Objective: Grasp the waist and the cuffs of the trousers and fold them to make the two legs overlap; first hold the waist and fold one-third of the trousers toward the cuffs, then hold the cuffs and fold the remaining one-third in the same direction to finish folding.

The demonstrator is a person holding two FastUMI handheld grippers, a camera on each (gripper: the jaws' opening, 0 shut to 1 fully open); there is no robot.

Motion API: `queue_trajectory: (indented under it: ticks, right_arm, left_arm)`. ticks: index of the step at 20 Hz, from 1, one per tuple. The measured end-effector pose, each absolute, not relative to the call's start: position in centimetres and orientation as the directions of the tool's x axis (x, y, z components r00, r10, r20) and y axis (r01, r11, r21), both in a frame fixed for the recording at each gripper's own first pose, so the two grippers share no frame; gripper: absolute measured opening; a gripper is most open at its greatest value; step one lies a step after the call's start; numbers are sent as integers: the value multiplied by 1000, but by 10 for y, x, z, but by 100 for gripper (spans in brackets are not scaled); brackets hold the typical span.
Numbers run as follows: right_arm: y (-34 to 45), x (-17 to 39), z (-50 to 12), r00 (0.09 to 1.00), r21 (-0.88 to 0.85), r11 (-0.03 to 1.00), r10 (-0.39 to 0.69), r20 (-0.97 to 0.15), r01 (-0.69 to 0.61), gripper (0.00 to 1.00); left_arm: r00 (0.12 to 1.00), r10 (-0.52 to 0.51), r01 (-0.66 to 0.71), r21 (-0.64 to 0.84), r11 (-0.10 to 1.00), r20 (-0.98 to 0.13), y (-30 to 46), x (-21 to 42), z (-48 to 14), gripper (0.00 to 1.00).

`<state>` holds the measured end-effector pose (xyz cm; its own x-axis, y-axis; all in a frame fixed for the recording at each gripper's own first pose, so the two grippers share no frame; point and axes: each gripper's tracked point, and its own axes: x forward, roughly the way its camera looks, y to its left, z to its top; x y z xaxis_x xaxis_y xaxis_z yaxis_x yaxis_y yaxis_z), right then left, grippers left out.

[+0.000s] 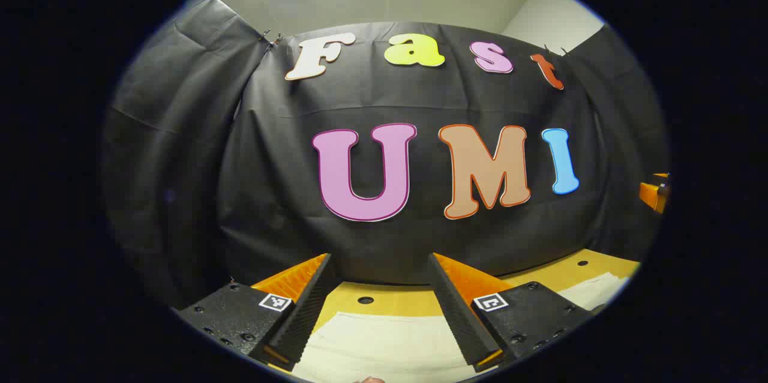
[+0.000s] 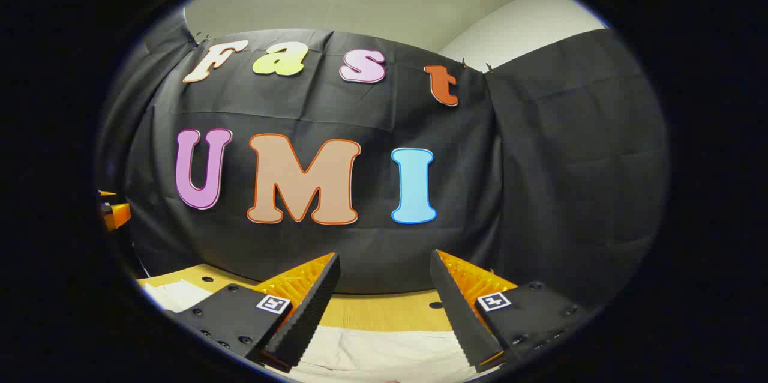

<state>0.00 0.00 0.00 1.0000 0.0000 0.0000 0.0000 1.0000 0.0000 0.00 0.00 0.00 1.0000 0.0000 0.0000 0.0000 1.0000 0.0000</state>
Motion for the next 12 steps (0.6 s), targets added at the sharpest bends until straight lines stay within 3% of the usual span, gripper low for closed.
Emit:
queue_trajectory:
  ticks: [12]
  right_arm:
    - [15, 15, 1, 1000, 9, 1000, 18, 8, -18, 97]
  left_arm:
    - [1000, 23, -23, 18, 1000, -4, 17, 2, -4, 92]
